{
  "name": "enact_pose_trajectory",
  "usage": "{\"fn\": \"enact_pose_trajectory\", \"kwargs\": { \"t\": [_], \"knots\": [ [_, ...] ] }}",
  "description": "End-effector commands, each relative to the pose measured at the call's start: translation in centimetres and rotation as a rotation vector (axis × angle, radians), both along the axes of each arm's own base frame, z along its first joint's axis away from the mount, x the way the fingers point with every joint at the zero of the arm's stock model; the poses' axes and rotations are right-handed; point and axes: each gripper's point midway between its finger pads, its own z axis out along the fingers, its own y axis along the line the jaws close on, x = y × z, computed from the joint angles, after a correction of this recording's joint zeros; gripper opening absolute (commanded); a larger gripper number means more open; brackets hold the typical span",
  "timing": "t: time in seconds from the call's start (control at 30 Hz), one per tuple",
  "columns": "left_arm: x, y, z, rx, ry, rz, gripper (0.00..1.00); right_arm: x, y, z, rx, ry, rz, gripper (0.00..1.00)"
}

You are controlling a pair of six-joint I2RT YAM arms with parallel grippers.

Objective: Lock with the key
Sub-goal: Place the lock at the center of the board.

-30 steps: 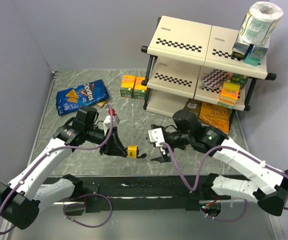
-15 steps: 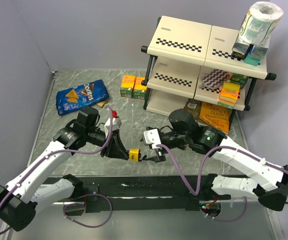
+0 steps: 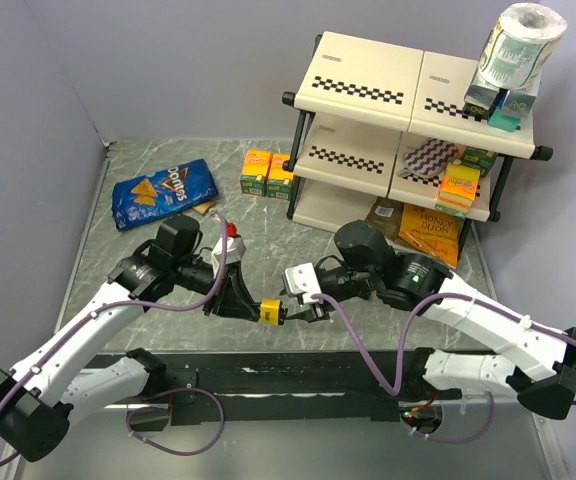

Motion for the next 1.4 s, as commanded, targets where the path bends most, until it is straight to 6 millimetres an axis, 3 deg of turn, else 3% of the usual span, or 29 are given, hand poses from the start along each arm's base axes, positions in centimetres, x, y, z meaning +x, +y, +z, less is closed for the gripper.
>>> {"fn": "enact_pose_trajectory", "kwargs": {
  "t": [0.0,0.33,0.67,0.87,1.37],
  "knots": [
    [-0.3,-0.4,1.5,-0.057,-0.048,-0.041,0.01,0.1,1.3,3.5,0.098,-0.063,0.03,0.55],
    [-0.3,-0.8,0.9,-0.038,-0.048,-0.04,0.01,-0.2,1.7,3.8,0.103,-0.063,0.049,0.48],
    [-1.3,-1.3,0.8,-0.037,-0.065,-0.087,0.01,-0.7,2.6,3.5,0.103,-0.056,0.101,0.35],
    [-1.5,-1.7,0.8,-0.044,-0.067,-0.105,0.01,-0.6,3.5,4.3,0.129,-0.03,0.095,0.33],
    [-1.2,-2.1,1.1,-0.057,-0.001,-0.075,0.01,2.8,5.1,6.0,0.24,0.086,-0.166,0.32]
  ]
}}
